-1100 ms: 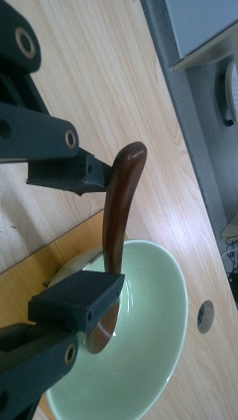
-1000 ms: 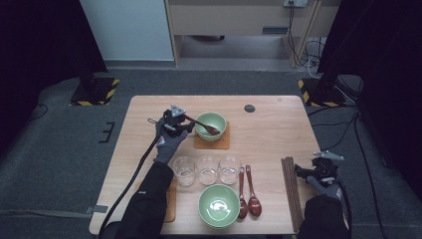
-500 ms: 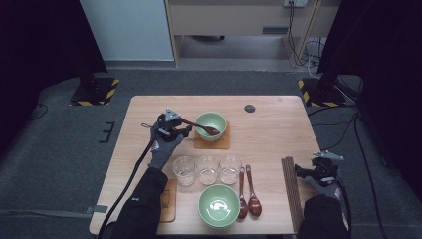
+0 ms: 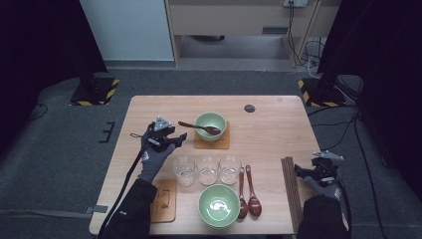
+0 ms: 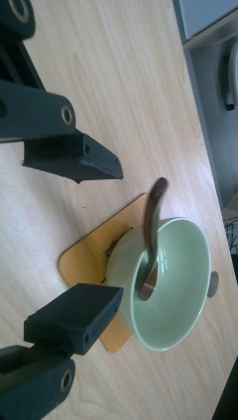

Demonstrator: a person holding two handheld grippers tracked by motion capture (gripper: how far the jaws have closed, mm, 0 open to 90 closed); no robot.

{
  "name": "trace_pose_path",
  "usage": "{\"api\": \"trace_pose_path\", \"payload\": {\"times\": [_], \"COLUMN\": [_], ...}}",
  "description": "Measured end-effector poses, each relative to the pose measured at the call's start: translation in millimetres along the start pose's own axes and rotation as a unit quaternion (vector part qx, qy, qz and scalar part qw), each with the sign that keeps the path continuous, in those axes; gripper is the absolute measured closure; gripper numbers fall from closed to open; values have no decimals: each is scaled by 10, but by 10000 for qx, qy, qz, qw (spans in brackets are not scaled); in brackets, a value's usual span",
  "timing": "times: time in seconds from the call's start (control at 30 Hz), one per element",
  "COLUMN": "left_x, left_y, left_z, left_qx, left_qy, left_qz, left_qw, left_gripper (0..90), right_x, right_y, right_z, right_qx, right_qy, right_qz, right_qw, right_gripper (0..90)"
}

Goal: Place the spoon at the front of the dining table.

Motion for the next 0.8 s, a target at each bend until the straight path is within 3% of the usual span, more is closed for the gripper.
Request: {"api": "trace_pose_path", "payload": {"times": [0.47, 0.8], "left_x": [387, 595], "left_y": [86, 279], "left_z": [206, 451], "left_qx": [140, 268], "left_qy": [-176, -42], "left_qz": [-38, -334], "left_qw": [9997, 9991], "left_gripper": [350, 341], "right_x": [-1, 1], "right_y": [3, 6], "right_z": [-1, 0], "right_qx": [-7, -21], "right_qy": [3, 5], "right_qz": [13, 29], "right_qw": [10000, 10000], "right_gripper": [4, 4]}}
Point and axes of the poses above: each handheld gripper's, and its own axes: x roughly backward along the jaws, z roughly out of its underside, y roughly to its left, the point moved 1 cm from there along -x, roughly forward along the jaws, and after that the axes turned 10 degrees about x, right-handed, at the moved point
